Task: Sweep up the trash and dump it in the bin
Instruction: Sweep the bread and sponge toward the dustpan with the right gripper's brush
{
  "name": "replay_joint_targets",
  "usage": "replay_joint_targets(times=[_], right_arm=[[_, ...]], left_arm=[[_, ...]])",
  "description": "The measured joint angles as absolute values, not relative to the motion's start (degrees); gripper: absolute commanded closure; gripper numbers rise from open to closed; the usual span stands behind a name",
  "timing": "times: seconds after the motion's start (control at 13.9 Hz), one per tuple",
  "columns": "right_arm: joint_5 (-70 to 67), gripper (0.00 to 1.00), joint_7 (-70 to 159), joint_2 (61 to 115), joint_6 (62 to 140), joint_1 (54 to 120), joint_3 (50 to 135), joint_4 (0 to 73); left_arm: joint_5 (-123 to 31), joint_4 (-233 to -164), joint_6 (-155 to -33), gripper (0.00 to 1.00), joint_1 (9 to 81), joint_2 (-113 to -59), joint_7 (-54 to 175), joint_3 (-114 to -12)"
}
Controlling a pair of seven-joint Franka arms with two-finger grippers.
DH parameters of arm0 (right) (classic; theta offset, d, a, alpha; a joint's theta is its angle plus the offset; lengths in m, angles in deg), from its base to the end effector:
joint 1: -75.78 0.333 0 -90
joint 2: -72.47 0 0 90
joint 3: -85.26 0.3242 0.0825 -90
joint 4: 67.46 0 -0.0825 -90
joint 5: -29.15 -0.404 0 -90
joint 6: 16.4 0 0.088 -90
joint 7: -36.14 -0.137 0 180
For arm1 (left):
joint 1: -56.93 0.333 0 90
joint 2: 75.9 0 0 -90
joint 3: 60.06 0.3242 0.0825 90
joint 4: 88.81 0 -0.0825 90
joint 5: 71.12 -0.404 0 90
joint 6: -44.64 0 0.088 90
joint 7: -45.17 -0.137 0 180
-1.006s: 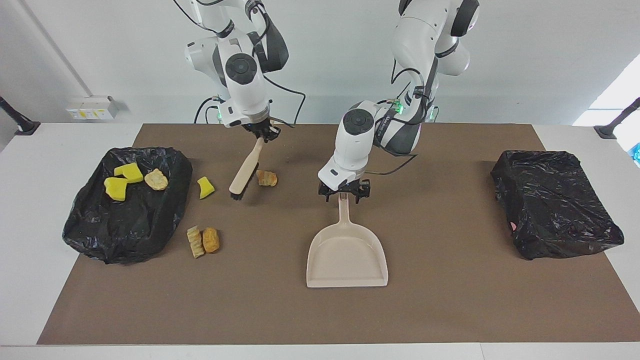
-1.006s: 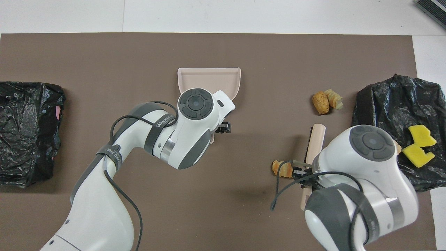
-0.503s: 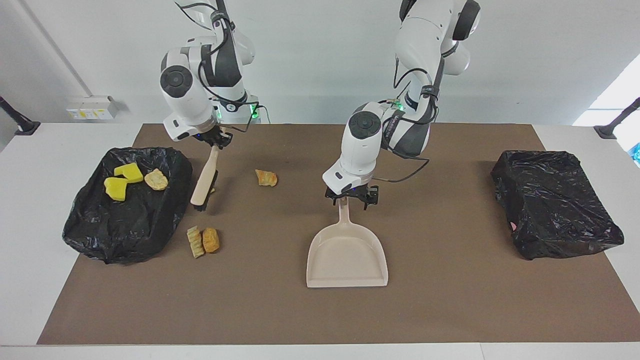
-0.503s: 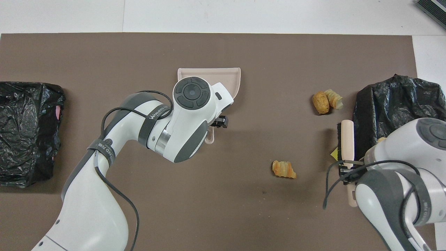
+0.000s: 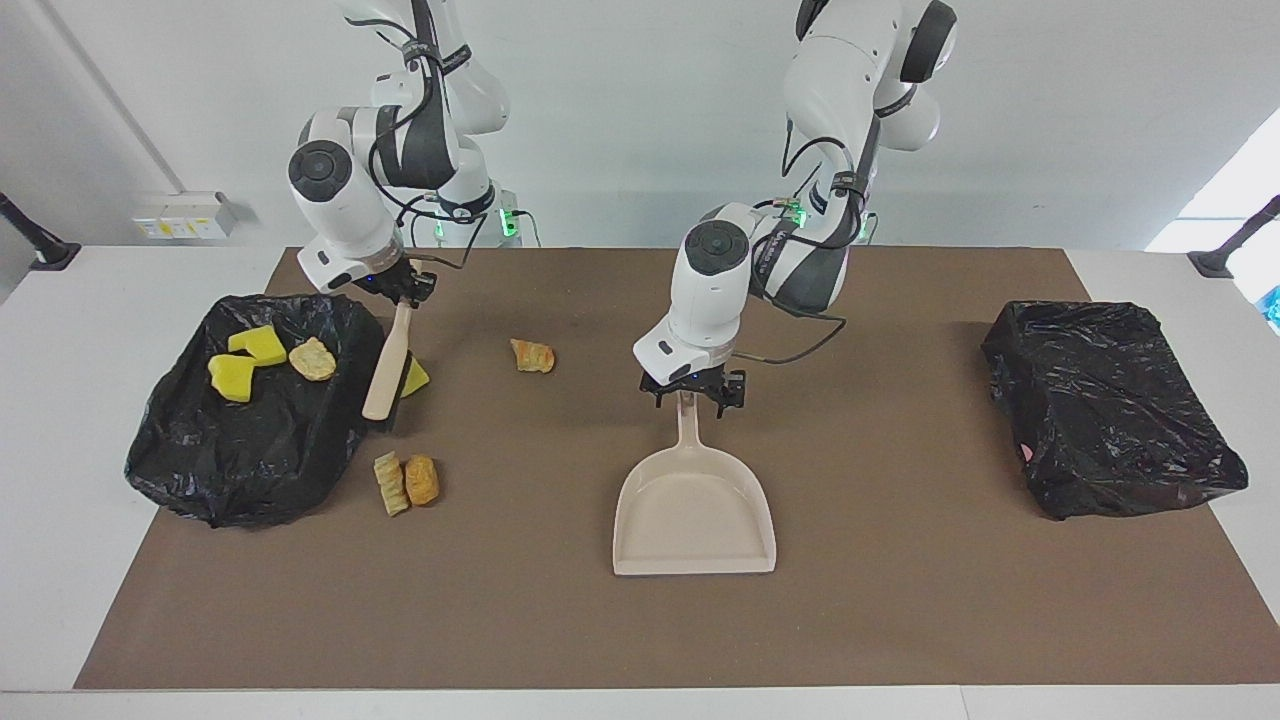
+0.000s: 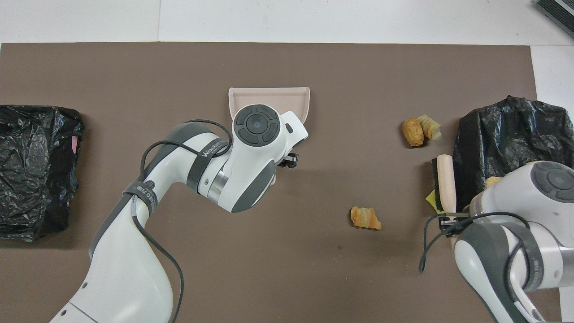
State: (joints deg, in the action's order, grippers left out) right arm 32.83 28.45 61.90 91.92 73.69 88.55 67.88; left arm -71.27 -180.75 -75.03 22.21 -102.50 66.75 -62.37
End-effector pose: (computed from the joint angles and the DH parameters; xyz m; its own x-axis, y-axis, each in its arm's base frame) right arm 0.4463 0.0025 0.3480 0.9570 -0.0973 -0.2732 -0.0722 -0.9923 0.1007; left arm 0.5639 -0.4214 0.3304 0.9647 -0.2632 0.0129 -0.2634 -0.9644 0.0220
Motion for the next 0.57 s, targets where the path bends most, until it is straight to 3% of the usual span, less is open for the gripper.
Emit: replay_joint_targets(times=[0.07, 0.14, 0.22, 0.29, 0.57], right_arm=[[32.8, 1.00, 28.6, 62.4, 92.2, 74.8, 88.6, 68.0], [32.8, 1.00, 28.6, 62.9, 92.9, 76.3, 88.7, 68.0], [32.8, 1.00, 28.6, 63.4, 93.5, 78.3, 88.8, 68.0], [32.4, 1.00, 28.3, 63.5, 93.9, 80.5, 88.8, 67.9], [29.4, 1.00, 22.0, 64.7, 91.9, 89.2, 89.3, 63.5]], left_arm=[[-71.3, -180.7, -75.0, 0.42, 22.1, -102.6, 66.8, -62.4], [-71.3, -180.7, -74.9, 0.60, 22.1, -102.7, 66.8, -62.4], [-71.3, -180.7, -74.7, 0.94, 22.1, -102.8, 66.8, -62.3], [-71.3, -180.7, -74.4, 1.00, 22.1, -102.8, 66.8, -62.3], [-71.4, -180.3, -73.7, 1.00, 22.2, -102.7, 60.2, -61.9]])
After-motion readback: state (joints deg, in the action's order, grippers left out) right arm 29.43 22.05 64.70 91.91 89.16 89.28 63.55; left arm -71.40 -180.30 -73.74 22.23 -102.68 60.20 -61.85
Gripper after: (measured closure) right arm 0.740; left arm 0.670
